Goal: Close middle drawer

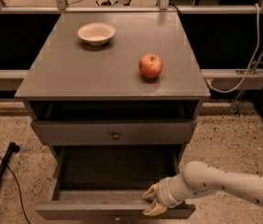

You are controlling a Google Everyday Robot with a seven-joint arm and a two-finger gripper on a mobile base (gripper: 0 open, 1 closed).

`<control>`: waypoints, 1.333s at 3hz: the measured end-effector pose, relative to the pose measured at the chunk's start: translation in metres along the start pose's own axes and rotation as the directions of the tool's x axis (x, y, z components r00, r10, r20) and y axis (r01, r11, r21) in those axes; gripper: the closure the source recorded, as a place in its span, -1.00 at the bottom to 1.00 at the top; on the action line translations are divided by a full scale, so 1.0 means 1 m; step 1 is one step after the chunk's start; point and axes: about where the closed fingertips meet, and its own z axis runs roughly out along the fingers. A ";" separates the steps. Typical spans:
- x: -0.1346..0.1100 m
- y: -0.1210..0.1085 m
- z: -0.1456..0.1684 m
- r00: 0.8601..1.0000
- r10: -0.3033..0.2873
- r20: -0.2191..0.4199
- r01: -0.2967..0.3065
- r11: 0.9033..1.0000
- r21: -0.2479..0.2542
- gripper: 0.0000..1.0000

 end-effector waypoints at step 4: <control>-0.003 -0.002 0.002 1.000 -0.003 -0.001 0.003 1.000 -0.009 1.00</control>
Offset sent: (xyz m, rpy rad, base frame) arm -0.0005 0.0006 -0.0003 0.0006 0.0010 0.0011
